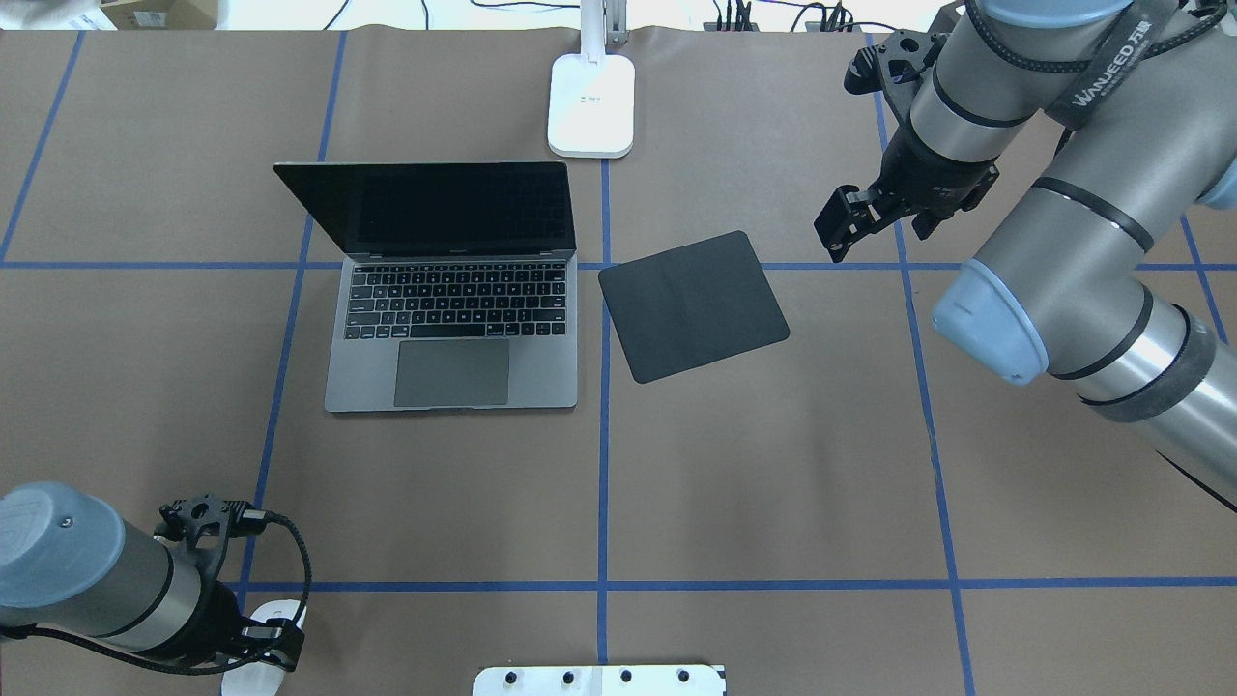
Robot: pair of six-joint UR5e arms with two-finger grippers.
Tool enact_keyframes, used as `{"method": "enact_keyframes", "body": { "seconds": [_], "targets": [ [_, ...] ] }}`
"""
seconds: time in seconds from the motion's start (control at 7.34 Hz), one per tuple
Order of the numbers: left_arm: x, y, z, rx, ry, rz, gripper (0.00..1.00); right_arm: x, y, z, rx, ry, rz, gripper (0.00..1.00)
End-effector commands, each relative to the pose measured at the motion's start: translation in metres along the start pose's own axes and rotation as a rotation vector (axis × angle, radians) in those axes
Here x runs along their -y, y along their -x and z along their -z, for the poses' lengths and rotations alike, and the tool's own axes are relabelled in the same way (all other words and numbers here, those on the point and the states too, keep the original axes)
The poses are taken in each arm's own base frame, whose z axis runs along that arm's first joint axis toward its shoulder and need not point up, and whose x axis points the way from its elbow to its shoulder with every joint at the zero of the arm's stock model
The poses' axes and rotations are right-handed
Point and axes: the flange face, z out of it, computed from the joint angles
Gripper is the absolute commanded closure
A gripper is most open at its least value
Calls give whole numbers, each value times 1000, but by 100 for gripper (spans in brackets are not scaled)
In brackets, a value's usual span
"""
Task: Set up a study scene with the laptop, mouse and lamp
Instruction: 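Grasp the white mouse with the left gripper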
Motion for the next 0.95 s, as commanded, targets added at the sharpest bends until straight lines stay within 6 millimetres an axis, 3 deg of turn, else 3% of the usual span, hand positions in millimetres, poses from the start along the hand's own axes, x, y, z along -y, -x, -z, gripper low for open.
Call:
{"method": "enact_keyframes", "body": {
  "seconds": [0.0,0.41,0.82],
  "targets": [
    [7,-4,7,-16,-22,-21,33,0,-1,-1,-1,2,-2,1],
    [18,-10,42,-66,-79,-11,33,0,-1,-1,-1,2,-2,1],
    [43,-72,82,-188,-219,-56,34,-1,-3,-4,-4,6,-4,1]
  ]
}}
